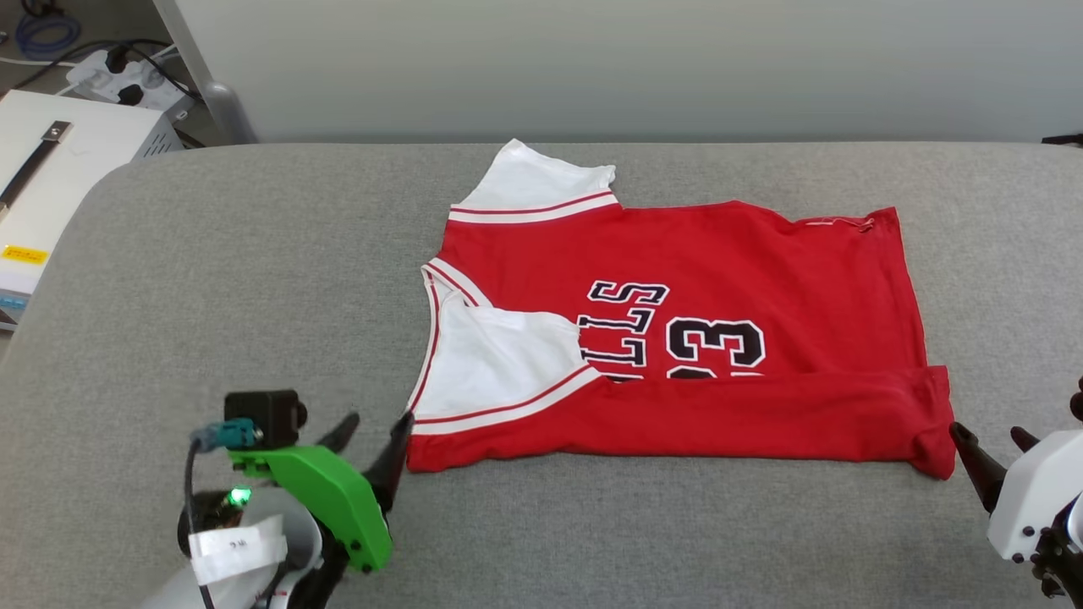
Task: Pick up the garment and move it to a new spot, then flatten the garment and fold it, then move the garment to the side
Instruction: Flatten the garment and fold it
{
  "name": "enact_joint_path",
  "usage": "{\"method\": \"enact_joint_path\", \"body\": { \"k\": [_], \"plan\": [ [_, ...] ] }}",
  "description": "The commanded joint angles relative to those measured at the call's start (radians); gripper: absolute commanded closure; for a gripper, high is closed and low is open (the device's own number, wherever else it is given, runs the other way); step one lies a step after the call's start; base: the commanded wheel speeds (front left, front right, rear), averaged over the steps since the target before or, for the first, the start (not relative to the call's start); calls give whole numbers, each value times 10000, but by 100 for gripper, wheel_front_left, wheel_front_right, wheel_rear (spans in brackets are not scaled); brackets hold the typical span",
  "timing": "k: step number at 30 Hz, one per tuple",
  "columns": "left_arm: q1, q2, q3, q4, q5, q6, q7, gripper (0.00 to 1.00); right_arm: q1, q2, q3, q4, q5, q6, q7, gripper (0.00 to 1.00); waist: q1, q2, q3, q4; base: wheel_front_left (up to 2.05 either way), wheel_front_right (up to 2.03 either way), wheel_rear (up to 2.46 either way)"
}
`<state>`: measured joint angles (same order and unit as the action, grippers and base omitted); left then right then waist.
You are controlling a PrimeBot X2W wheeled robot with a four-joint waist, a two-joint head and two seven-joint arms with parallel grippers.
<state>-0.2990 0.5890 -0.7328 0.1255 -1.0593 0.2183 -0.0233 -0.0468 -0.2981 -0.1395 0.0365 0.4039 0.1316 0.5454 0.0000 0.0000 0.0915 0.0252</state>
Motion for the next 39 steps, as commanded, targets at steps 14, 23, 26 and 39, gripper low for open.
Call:
{"method": "enact_joint_path", "body": {
  "k": [14, 23, 26, 39],
  "plan": [
    [-170, -54, -283, -62, 12, 1060, 1022, 0, 236, 950, -379, -1567, -436, -9, 520, 0, 0, 0, 1155, -700, 0, 0, 0],
    [-370, -172, -463, 962, 185, 1084, 1100, 0, 178, 902, -114, -1634, -322, -9, 312, 0, 0, 0, 1556, -994, 0, 0, 0],
    [-393, -183, -889, 1280, 209, 1016, 1767, 56, 165, 866, -85, -1644, -295, -9, 299, 0, 0, 0, 1631, -1003, 0, 0, 0],
    [-555, -555, -887, 996, 143, 276, 1276, 100, -69, 543, -258, -1341, -457, -9, 467, 0, 0, 0, 1177, -308, 0, 0, 0]
  ]
}}
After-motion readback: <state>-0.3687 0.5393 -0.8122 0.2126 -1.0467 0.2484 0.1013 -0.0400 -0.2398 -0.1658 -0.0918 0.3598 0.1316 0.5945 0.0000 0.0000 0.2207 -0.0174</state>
